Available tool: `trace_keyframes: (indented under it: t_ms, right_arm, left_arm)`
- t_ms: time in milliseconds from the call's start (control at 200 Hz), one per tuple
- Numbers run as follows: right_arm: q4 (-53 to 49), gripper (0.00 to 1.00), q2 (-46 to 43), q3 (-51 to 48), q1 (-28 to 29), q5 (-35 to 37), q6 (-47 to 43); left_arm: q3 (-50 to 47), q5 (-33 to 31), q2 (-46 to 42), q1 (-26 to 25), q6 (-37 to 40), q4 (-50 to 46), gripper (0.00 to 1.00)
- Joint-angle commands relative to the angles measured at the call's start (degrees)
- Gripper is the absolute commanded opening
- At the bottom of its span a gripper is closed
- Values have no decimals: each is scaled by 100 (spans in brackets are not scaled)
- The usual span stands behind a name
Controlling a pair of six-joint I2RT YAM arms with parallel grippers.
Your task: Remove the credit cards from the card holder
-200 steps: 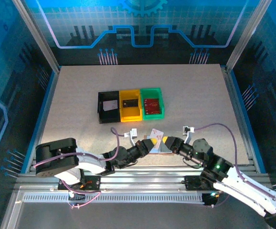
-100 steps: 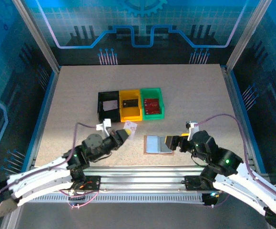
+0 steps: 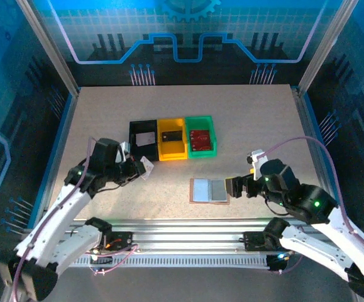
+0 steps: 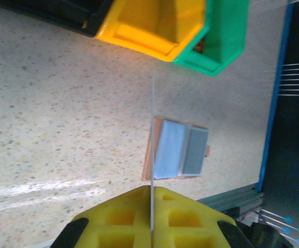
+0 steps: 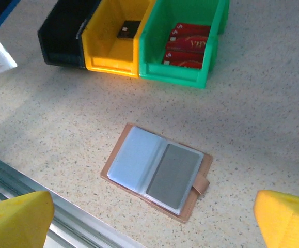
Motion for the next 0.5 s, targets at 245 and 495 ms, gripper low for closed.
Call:
trace_keyframes:
  t_ms: [245,495]
  right_arm:
    - [-556,100,-4,631,-199,283,-943]
    - [-151,100,-169,29,-289,289,-1041]
  left_arm:
    - [1539,113,1743,646,2123,-693,0]
    - [2640,-350,3239,770,2965,-1091,0]
